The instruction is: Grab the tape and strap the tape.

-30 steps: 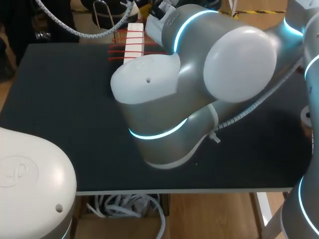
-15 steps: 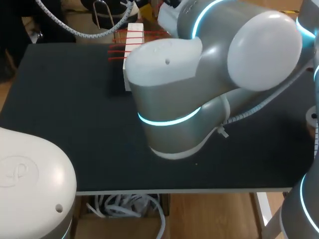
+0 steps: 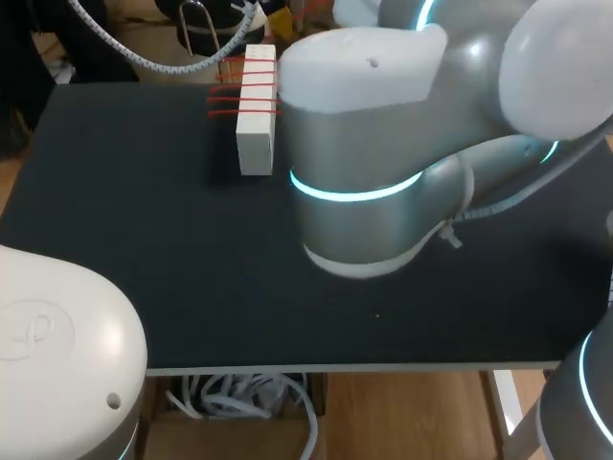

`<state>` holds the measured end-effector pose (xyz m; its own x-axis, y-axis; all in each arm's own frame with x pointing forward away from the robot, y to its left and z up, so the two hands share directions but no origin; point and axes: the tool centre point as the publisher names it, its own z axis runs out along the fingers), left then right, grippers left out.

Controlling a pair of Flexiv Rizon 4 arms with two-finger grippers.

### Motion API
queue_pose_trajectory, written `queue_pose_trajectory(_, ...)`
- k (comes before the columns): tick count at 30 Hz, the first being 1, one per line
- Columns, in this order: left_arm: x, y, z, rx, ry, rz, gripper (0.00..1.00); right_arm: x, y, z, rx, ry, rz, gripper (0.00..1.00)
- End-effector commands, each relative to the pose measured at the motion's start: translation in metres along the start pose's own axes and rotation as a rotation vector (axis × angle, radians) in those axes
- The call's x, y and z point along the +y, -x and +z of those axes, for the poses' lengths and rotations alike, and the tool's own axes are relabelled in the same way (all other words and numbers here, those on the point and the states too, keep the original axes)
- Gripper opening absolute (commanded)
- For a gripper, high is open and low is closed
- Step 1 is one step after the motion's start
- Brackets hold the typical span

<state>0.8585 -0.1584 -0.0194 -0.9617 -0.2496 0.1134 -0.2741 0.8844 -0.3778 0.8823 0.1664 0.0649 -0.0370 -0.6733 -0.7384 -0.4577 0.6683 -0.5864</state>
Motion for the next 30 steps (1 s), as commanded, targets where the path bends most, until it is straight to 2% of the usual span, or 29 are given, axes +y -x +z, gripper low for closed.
queue_pose_trajectory(1,0.0,0.0,0.0,0.0,0.001,0.0,0.0,-0.017,0.0,0.0,-0.003,0.077,-0.008,1.0)
queue_pose_trajectory(20,0.0,0.0,0.0,0.0,0.001,0.0,0.0,-0.017,0.0,0.0,-0.003,0.077,-0.008,1.0)
queue_pose_trajectory(21,0.0,0.0,0.001,0.018,0.006,-0.007,0.0,-0.017,0.0,0.0,-0.003,0.077,-0.008,1.0)
queue_pose_trajectory(24,0.011,-0.002,0.007,0.072,0.009,-0.066,0.0,-0.017,0.0,0.0,-0.003,0.077,-0.008,1.0)
queue_pose_trajectory(30,0.053,-0.018,0.021,0.144,0.009,-0.232,0.0,-0.017,0.0,0.0,-0.003,0.077,-0.008,1.0)
